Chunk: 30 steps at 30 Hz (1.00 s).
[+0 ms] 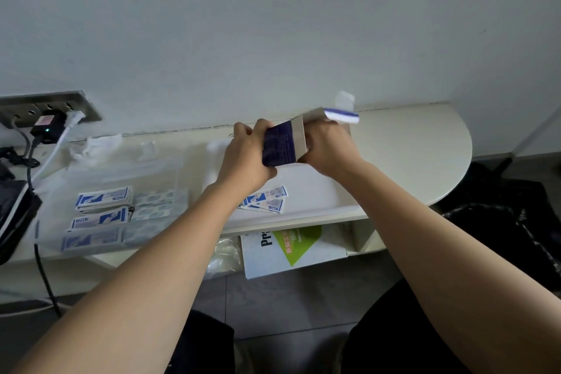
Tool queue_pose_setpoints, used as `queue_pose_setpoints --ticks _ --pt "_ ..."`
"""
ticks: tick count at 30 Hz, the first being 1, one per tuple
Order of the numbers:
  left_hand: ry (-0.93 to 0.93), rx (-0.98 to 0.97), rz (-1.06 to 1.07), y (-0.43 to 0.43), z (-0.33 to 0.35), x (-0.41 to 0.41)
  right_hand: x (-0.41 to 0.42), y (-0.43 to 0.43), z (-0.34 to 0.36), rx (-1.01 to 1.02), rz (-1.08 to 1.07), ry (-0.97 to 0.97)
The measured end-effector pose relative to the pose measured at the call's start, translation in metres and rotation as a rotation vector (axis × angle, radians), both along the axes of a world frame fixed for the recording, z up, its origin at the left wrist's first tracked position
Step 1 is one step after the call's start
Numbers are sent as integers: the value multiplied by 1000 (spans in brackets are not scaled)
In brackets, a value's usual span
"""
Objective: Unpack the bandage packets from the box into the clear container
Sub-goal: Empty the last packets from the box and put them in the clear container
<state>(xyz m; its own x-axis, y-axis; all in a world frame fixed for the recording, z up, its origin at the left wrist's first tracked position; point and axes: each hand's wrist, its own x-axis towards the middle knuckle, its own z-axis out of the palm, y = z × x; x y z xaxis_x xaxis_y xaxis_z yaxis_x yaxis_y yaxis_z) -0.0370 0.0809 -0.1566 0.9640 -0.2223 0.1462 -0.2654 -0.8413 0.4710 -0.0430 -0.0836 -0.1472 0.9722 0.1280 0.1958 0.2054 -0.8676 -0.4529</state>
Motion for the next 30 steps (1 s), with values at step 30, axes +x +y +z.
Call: queue_pose_setpoints --ticks 30 --pt "64 -475 133 10 10 15 9 -4 -8 794 -144 293"
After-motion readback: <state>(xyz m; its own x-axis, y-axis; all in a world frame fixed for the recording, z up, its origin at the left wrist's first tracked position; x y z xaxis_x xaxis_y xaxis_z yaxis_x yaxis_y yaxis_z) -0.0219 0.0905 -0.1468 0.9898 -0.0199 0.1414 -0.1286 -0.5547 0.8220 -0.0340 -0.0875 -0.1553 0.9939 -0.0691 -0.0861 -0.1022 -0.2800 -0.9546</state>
